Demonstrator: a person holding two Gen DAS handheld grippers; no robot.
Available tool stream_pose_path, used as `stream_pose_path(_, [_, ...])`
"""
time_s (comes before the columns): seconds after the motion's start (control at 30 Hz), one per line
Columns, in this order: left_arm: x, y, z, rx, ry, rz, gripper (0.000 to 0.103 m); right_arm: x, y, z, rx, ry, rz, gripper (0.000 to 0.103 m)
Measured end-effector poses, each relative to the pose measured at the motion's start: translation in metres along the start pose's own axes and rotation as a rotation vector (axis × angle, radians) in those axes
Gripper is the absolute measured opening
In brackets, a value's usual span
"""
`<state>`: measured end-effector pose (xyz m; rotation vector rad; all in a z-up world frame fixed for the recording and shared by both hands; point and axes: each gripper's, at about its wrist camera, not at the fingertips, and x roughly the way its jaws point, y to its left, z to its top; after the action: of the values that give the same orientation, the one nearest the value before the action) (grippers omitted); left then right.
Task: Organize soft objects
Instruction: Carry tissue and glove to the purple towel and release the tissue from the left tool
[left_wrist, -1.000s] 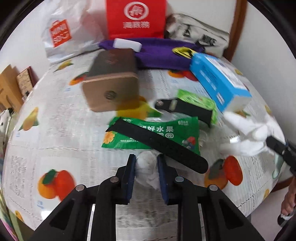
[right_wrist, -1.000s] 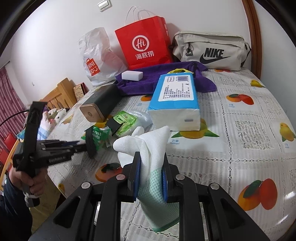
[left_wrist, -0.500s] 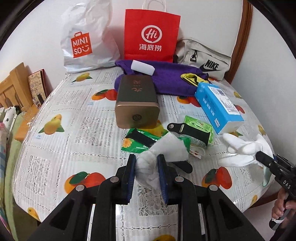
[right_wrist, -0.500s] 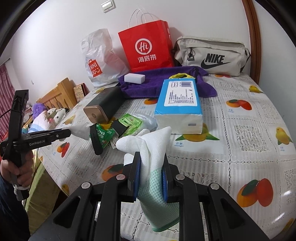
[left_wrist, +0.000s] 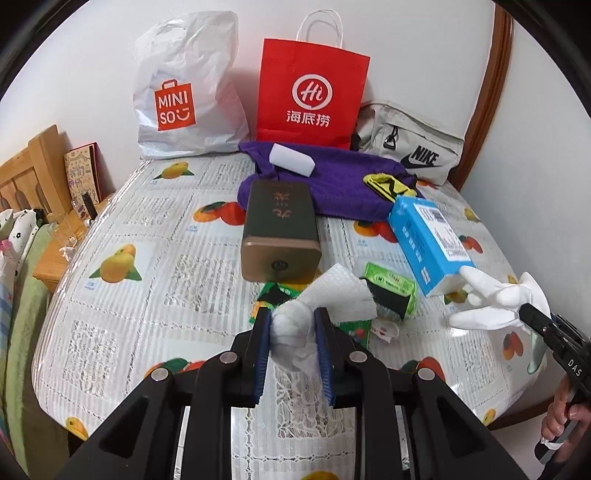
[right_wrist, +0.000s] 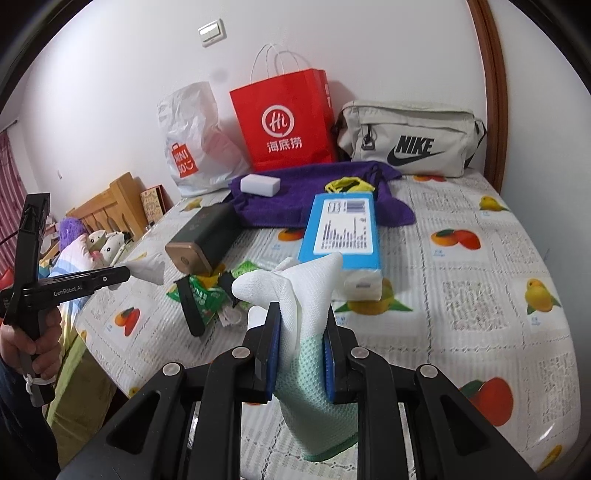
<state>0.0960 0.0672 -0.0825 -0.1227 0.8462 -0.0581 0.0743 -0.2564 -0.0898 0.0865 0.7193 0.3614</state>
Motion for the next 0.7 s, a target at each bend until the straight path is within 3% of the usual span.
stream_pose_path(0.33, [-0.002,0.004,0.031,-0.013,-0.033,0.013,0.023,-0.005,0.003,0.038,-0.031,-0.059,0.009,0.02])
stream_pose_path(0.7, [0.011,0.007,0.07,-0.013,-0.046,0.01,0.023,0.019,0.006,0.084,-0.074,-0.078,0.014,0.02])
